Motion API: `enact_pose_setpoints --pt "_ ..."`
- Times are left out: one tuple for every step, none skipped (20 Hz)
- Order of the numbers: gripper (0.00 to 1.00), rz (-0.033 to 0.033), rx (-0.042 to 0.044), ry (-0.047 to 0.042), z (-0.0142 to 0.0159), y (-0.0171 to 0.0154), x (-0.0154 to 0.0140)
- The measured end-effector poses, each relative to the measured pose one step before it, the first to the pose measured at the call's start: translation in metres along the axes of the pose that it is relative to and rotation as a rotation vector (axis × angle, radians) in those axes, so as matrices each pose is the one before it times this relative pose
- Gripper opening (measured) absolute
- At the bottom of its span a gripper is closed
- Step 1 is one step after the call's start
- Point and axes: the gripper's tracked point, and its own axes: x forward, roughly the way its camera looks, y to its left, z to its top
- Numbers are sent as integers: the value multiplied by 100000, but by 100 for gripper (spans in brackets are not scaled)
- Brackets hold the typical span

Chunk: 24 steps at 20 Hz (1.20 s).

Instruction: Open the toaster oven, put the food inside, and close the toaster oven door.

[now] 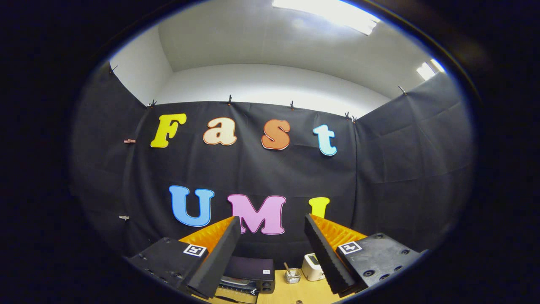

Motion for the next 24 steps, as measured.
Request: enact_pose_setpoints --pt "97 1613 1442 3017 -2323 432 114" --pt "97 1256 2522 4000 -2930 522 117" --pt "97 1672 2733 2981 -2960 667 -55" --pt "98 -171 1954 3382 -2994 194 186" --pt "98 -567 709 3037 -3202 13 353" --pt "98 -524 448 3278 -3217 361 464" --pt "98 -492 1668 4936 -3838 382 396" --pt "97 -301 2635 5161 -3923 476 515" --pt "98 172 2649 5040 -4008 454 506" --pt "98 -34 2175 6024 -3947 368 581" --pt "98 366 646 5578 -3727 310 798" --pt "98 240 -1247 5283 -3402 31 930" --pt "98 507 -2145 4205 -2816 172 810" --pt "98 757 -2531 4013 -2555 301 817" --pt "98 557 -2241 5253 -2508 205 640" --pt "99 -212 -1390 4365 -2109 -128 424" --pt "99 -592 -355 3167 -1686 -187 581" --pt "99 -867 393 3123 -1284 -303 456" --pt "98 -386 386 3227 -1240 -209 620" --pt "98 -385 -217 3387 -1158 48 577" --pt "98 62 -558 3373 -1124 156 621" --pt "98 -453 -1032 3472 -1094 46 369" --pt "99 288 -738 3278 -1143 335 408" --pt "99 -601 -664 2813 -1028 133 353"
